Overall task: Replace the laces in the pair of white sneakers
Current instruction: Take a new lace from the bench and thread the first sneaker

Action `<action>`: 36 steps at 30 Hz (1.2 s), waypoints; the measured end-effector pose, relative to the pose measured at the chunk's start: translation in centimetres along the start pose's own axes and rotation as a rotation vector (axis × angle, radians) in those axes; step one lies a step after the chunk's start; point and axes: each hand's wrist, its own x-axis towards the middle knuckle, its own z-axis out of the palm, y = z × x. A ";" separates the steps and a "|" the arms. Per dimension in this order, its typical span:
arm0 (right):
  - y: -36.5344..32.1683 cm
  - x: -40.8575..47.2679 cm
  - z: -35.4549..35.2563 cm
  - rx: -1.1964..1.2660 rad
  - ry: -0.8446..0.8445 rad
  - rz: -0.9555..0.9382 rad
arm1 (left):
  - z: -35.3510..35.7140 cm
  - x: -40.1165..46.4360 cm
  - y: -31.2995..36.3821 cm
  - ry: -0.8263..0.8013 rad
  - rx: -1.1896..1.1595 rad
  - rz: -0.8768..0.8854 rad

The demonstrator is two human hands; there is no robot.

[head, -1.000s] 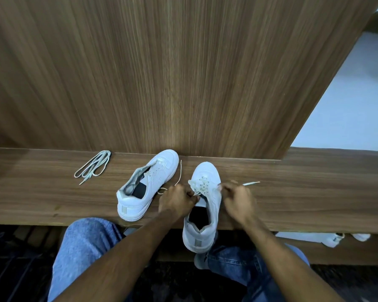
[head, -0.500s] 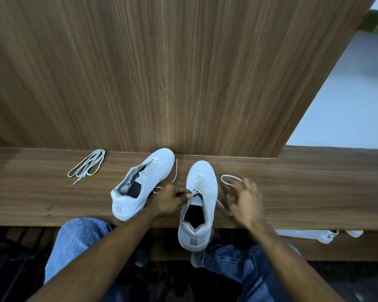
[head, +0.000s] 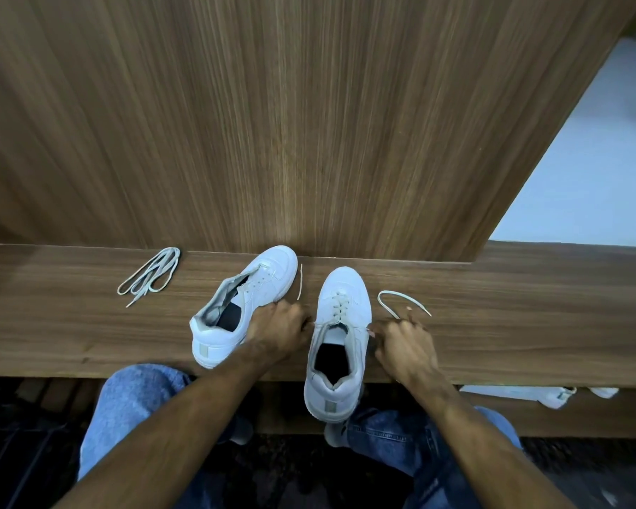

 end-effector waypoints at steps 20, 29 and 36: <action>-1.8 3.9 -14.2 1.598 0.074 -0.016 | -12.6 3.0 6.4 -0.452 -1.351 -0.182; -2.4 3.5 -10.5 1.227 -0.426 0.292 | -19.7 2.3 6.7 -0.257 -1.298 0.003; -2.4 4.1 -13.2 1.121 -0.705 0.147 | -20.7 1.8 7.1 -0.187 -1.234 0.124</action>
